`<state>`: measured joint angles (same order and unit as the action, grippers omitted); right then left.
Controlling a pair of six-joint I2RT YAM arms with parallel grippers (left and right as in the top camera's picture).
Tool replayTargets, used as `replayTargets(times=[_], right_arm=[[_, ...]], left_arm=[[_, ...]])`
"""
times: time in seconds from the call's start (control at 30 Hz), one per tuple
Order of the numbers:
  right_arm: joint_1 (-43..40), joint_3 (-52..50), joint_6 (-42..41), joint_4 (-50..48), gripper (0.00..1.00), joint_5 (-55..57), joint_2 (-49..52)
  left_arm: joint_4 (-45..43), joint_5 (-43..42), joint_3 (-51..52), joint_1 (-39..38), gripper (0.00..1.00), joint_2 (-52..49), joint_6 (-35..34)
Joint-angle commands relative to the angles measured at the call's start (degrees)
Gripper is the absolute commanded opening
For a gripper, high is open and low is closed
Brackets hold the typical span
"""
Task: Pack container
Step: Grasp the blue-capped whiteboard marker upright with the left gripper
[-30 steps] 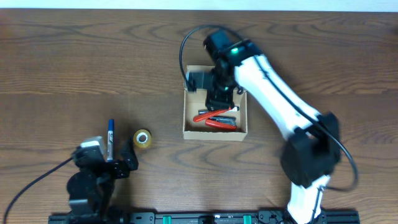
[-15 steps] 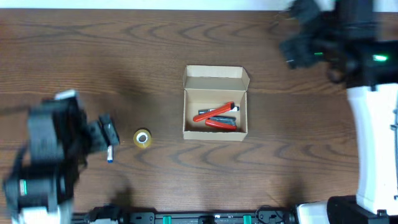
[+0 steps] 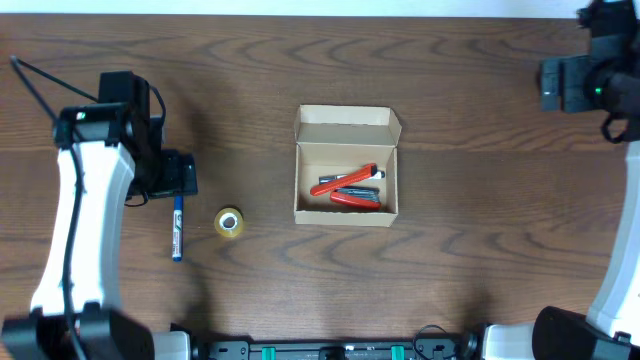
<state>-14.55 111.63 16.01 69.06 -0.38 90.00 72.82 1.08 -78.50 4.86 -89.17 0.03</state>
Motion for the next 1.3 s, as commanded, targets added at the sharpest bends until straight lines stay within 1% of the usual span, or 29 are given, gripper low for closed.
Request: replayTargets(times=[0.0, 0.03, 0.17, 0.37, 0.47, 0.53, 0.57, 0.6, 0.73, 0.87, 1.1, 1.17, 1.27], right_arm=[[-4.76, 0.02, -6.08, -0.07, 0.99, 1.84, -0.07], [-6.01, -0.02, -7.02, -0.04, 0.99, 1.86, 0.02], [-10.54, -0.94, -10.01, -0.02, 0.99, 1.31, 0.48], [-12.00, -5.40, -10.21, -0.55, 0.99, -0.52, 1.29], [-12.00, -8.66, -10.21, -1.14, 0.99, -0.55, 1.29], [-12.00, -10.36, -10.19, -1.70, 0.98, -0.76, 1.29], [-12.00, -11.17, -10.19, -1.99, 0.99, -1.14, 1.29], [-12.00, -11.65, -10.21, -2.03, 0.98, -1.66, 1.29], [-12.00, -12.50, -10.19, -2.05, 0.98, -2.32, 1.29], [-12.00, -12.50, -10.16, -2.25, 0.98, -2.89, 1.29], [-12.00, -12.50, -10.14, -2.16, 0.98, -3.10, 1.31], [-12.00, -12.50, -10.14, -2.19, 0.98, -3.10, 1.29], [-12.00, -12.50, -10.16, -2.16, 0.98, -3.10, 1.29]], left_arm=[[-0.76, 1.29, 3.15, 1.68, 0.97, -2.78, 0.37], [-1.75, 1.27, 4.31, 2.01, 1.00, -3.06, 0.33], [-7.26, 1.16, 9.14, 2.75, 1.00, -3.02, -1.40], [-15.58, 0.85, 16.15, 2.60, 1.00, -3.04, -1.29], [-19.37, 0.72, 19.12, 2.62, 1.00, -3.04, 0.87], [-21.46, -1.01, 20.63, 2.62, 1.00, -3.04, 3.37], [-22.51, -1.09, 21.27, 2.62, 1.00, -3.04, 3.43], [-23.61, -1.07, 21.92, 2.62, 0.95, -3.04, 3.41], [-28.33, -1.11, 25.27, 2.62, 0.94, -3.08, 3.41], [-31.12, -1.18, 28.41, 2.62, 0.97, -3.08, 3.39], [-33.44, -1.16, 32.46, 2.62, 0.97, -3.08, 1.22], [-33.48, -1.16, 32.76, 2.62, 0.95, -3.08, 1.22], [-33.66, -1.16, 32.79, 2.62, 0.85, -3.08, 1.22]])
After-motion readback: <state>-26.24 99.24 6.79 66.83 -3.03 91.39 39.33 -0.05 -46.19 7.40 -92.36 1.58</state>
